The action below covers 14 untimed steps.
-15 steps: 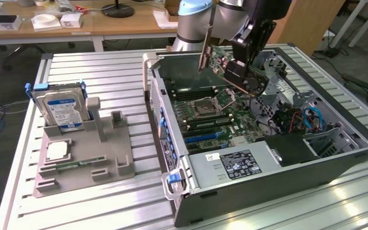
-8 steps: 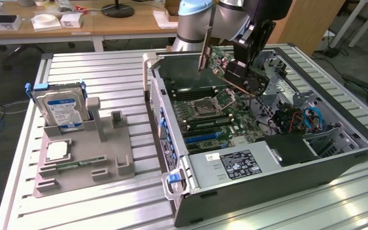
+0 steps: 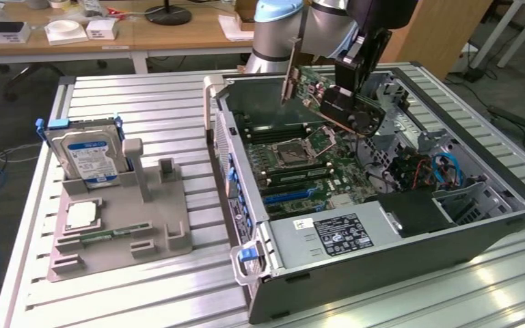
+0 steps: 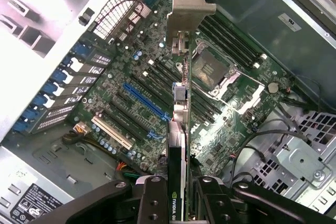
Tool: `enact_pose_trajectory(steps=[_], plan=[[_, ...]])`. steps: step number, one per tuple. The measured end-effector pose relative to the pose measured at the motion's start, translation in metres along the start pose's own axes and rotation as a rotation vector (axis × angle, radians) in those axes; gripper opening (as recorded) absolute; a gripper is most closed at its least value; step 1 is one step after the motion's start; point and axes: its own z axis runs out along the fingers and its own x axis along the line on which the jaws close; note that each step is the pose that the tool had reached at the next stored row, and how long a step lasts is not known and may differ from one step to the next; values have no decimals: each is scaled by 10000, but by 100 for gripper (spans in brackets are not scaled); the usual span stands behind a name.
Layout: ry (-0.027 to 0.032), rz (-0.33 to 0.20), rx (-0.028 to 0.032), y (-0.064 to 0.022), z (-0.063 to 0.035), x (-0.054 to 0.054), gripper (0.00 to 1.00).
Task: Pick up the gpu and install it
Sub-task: 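Insert the gpu into the slot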
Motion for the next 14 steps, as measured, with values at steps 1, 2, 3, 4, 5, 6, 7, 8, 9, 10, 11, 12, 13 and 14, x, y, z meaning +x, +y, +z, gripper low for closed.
enact_pose_trajectory(steps=[1,2,3,4,5,6,7,8,9,10,11,12,13,14], plan=[[-2,-71,-2,-1,0,0,26],[-2,-137,-2,-2,0,1,26],[-4,-208,-4,-2,0,2,26],[-5,-278,-5,-3,0,2,26],[-6,-348,-6,-4,0,3,26],[-8,-422,-7,-5,0,4,26],[-8,-494,-9,-5,0,4,26],[-10,-574,-10,-7,0,5,26],[-11,-648,-11,-7,0,5,26],[-12,-727,-12,-8,0,6,26],[-14,-805,-14,-9,0,7,26],[-15,-884,-15,-9,0,7,26],[-16,-964,-17,-10,0,8,26],[-18,-1048,-18,-10,0,8,26]])
